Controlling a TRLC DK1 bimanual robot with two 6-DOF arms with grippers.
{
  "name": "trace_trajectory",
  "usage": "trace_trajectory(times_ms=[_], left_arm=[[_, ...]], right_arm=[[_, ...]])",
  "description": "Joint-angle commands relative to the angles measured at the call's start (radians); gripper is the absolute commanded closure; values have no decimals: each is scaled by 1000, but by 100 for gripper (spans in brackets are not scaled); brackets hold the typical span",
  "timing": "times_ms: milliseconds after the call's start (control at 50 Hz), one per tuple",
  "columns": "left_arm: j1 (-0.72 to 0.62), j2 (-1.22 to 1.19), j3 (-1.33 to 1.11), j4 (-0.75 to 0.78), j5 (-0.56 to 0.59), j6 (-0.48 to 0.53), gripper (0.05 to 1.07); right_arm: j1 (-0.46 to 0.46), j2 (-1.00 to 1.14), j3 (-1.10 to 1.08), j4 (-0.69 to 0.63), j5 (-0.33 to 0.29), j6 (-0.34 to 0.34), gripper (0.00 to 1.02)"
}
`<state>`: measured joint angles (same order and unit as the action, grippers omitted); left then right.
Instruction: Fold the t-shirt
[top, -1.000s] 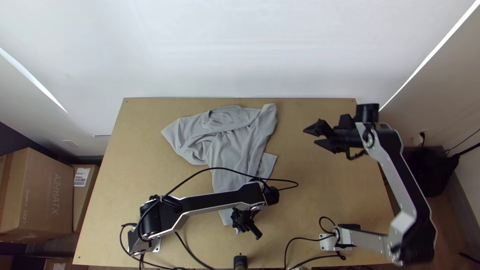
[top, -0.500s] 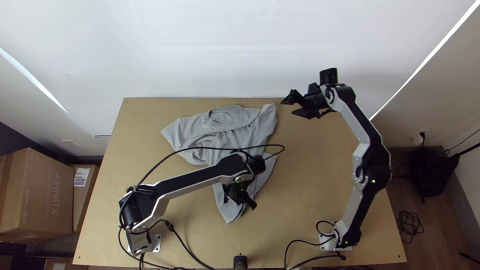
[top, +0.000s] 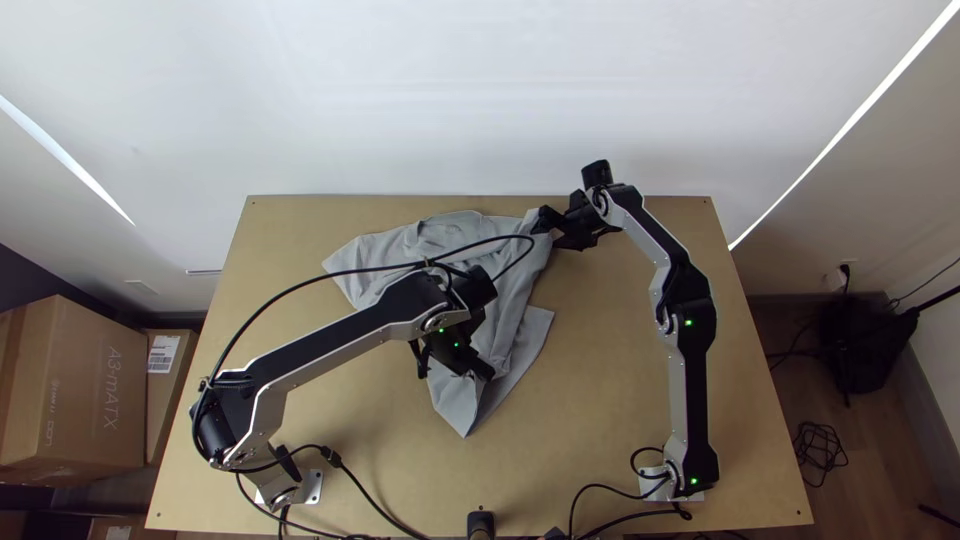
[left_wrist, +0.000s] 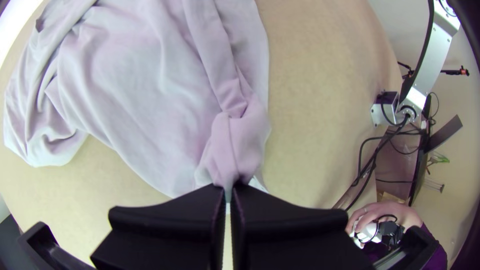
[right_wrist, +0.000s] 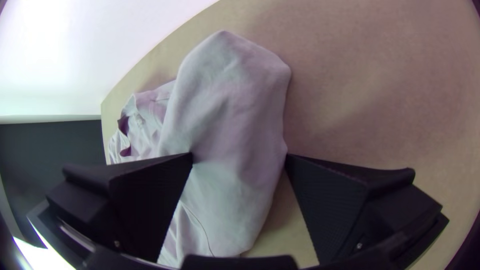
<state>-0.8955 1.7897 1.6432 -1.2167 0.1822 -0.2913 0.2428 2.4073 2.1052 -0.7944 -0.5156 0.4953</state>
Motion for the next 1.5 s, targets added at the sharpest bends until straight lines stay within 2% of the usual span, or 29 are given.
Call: trace_trajectory(times_ms=[0, 40, 60, 220, 400, 500, 540, 620, 640, 680, 740, 760, 780, 920, 1060, 1160, 1300, 1360, 1480], left_arm=[[13, -35, -22, -1, -6, 9, 105], [13, -38, -23, 0, -7, 9, 105], [13, -39, -23, 0, -9, 9, 105], [27, -50, -23, 3, -15, 9, 105], [53, -65, -26, 9, -15, 9, 105], [56, -73, -33, 16, -16, 9, 105], [58, -78, -36, 17, -16, 9, 105], [61, -85, -39, 17, -16, 12, 105], [63, -90, -40, 17, -20, 14, 105], [67, -96, -43, 20, -30, 15, 105], [78, -108, -52, 25, -43, 18, 105], [84, -115, -56, 28, -44, 20, 105], [92, -119, -60, 31, -44, 20, 105], [159, -173, -98, 60, -61, 23, 105], [260, -225, -125, 94, -59, 23, 105], [326, -243, -126, 112, -58, 23, 105], [391, -268, -121, 134, -58, 17, 105], [411, -279, -121, 137, -59, 17, 105], [441, -293, -121, 137, -58, 17, 105]], right_arm=[[15, 32, 29, -12, 3, -9, 70], [15, 27, 16, -12, 14, -11, 93], [13, 23, 6, -12, 22, -12, 100], [-22, -117, -194, -2, 31, -46, 100], [-102, -376, -539, 98, 55, -93, 100], [-134, -519, -702, 101, 57, -124, 99], [-146, -574, -758, 96, 57, -126, 91], [-155, -691, -873, 84, 60, -150, 88], [-155, -714, -896, 83, 65, -158, 84], [-157, -766, -941, 73, 81, -172, 66], [-168, -830, -976, 35, 111, -210, 24], [-174, -844, -976, 14, 126, -227, 13], [-183, -853, -968, -12, 140, -242, 7], [-284, -833, -812, -224, 147, -357, 5], [-346, -691, -585, -227, 143, -402, 4], [-349, -560, -430, -236, 124, -442, 5], [-341, -381, -229, -324, 28, -474, 5], [-326, -306, -148, -396, 22, -518, 5], [-298, -197, -48, -453, -14, -557, 5]])
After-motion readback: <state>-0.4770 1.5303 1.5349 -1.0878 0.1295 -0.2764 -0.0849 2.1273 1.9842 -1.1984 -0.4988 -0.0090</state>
